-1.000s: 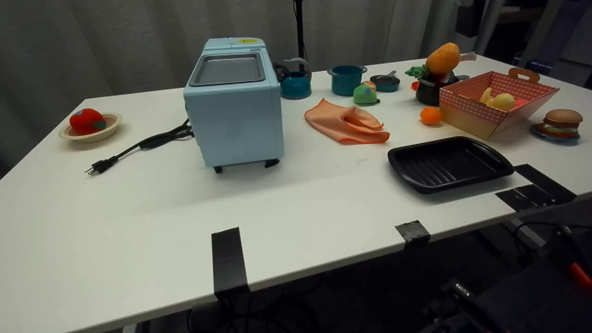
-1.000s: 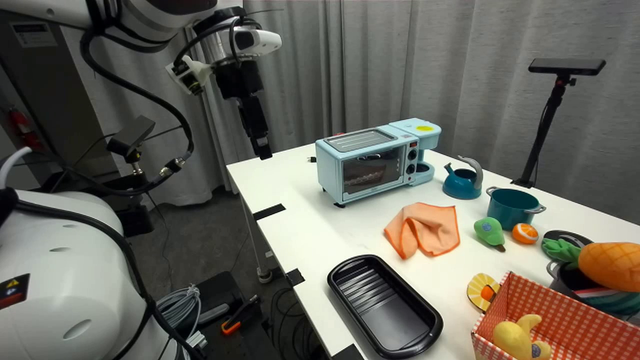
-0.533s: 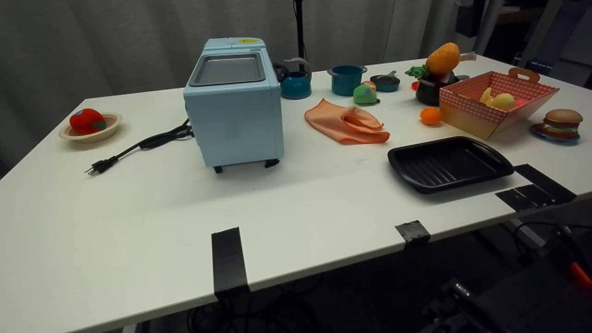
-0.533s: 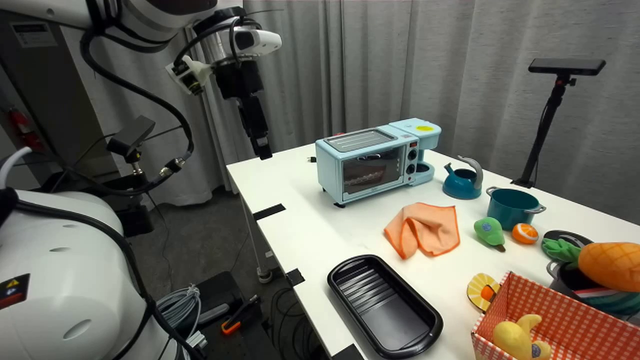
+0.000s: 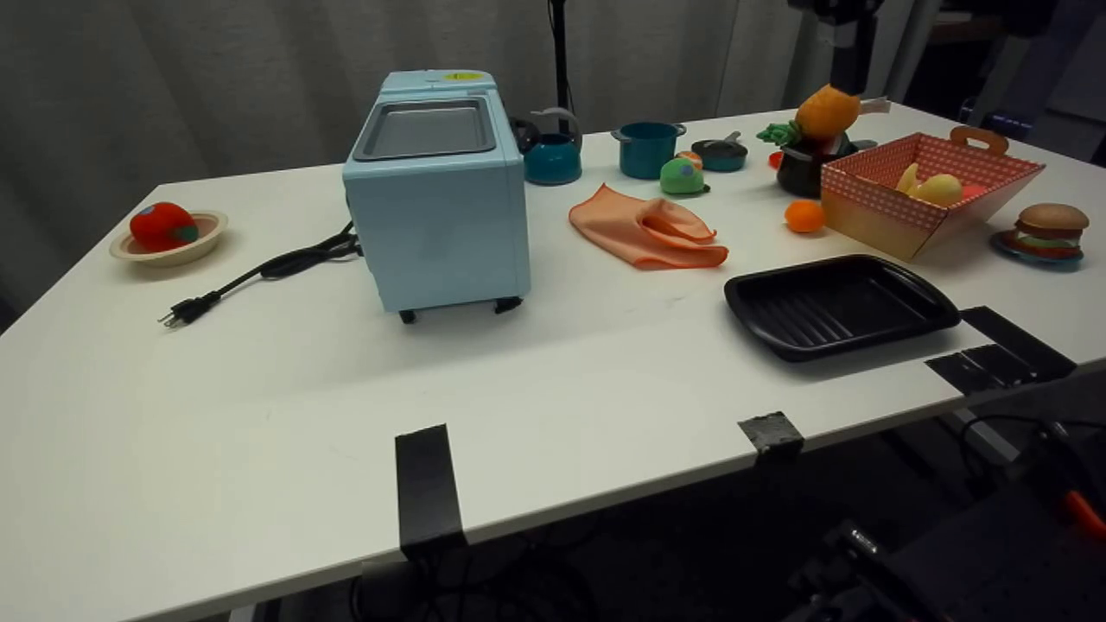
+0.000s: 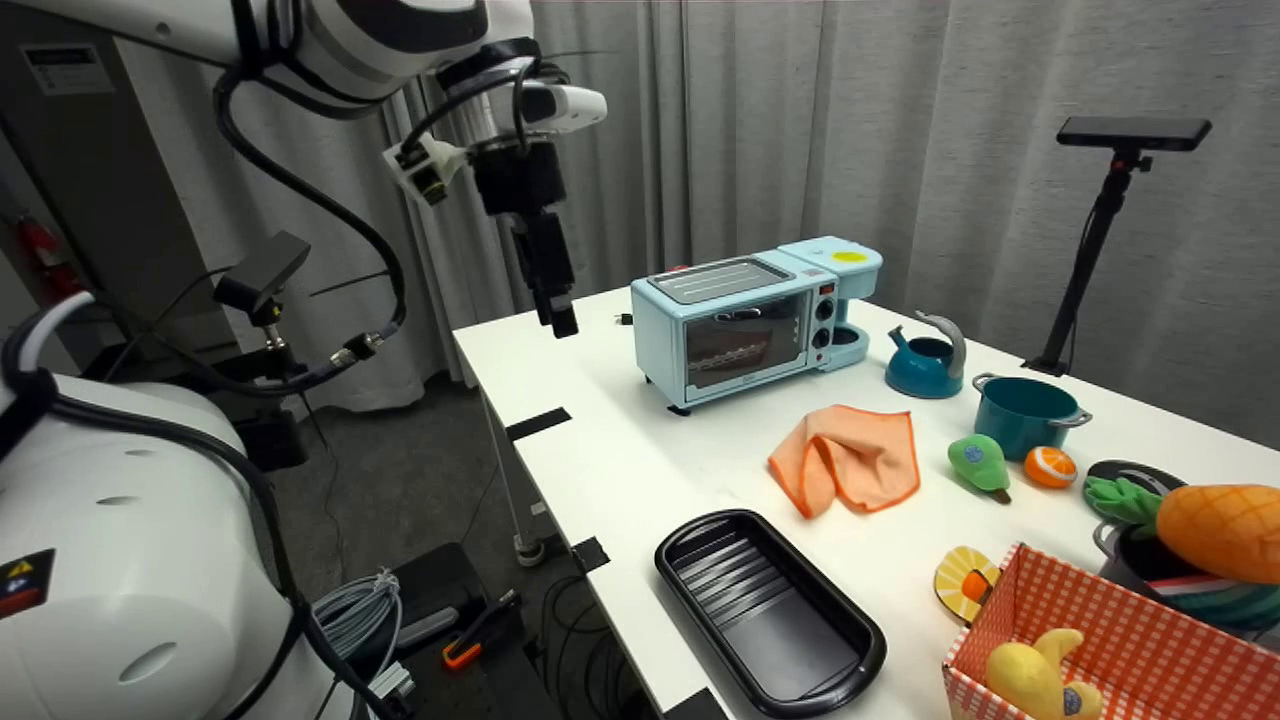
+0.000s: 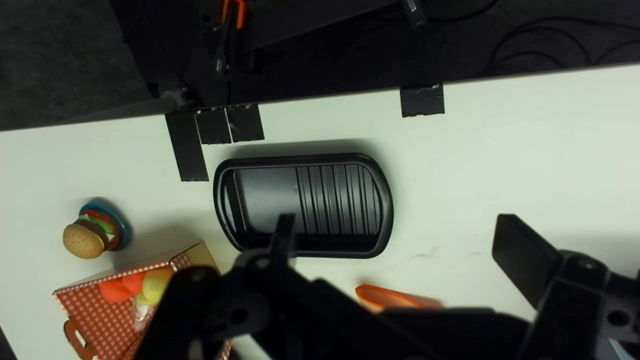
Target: Take the pineapple plush toy from the black pot and put it on the oven tray
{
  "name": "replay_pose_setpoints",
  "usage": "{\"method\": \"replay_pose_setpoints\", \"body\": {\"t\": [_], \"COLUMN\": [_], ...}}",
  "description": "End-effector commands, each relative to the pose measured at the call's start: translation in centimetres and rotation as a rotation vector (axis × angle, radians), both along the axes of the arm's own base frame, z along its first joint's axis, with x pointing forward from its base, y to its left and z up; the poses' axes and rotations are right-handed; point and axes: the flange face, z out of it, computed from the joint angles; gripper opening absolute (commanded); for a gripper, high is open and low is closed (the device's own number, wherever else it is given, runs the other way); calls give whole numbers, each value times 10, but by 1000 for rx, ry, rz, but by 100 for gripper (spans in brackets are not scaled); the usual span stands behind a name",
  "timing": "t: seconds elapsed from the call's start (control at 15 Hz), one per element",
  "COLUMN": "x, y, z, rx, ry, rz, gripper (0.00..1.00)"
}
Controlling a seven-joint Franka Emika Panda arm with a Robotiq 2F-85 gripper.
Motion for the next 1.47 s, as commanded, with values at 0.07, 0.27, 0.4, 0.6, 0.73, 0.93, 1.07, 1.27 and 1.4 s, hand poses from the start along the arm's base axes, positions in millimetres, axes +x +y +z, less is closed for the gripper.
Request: {"method": "replay_pose_setpoints", "body": {"t": [0.07, 0.27, 0.4, 0.6, 0.73, 0.93, 1.07, 1.27, 1.4], "x": [63, 105, 132, 170, 194, 226, 245, 271, 286], "y": [-38, -70, -96, -132, -159, -197, -220, -255, -279], "z": [-20, -37, -48, -63, -72, -83, -87, -91, -92], "rx": [-6, -14, -23, -31, -32, -36, -43, -68, -86], "ry": [-1, -3, 0, 7, 11, 19, 13, -15, -35], "rz": [-1, -25, -54, -97, -132, -192, -231, -282, -316], "gripper": [100, 100, 100, 100, 100, 100, 100, 100, 100]}}
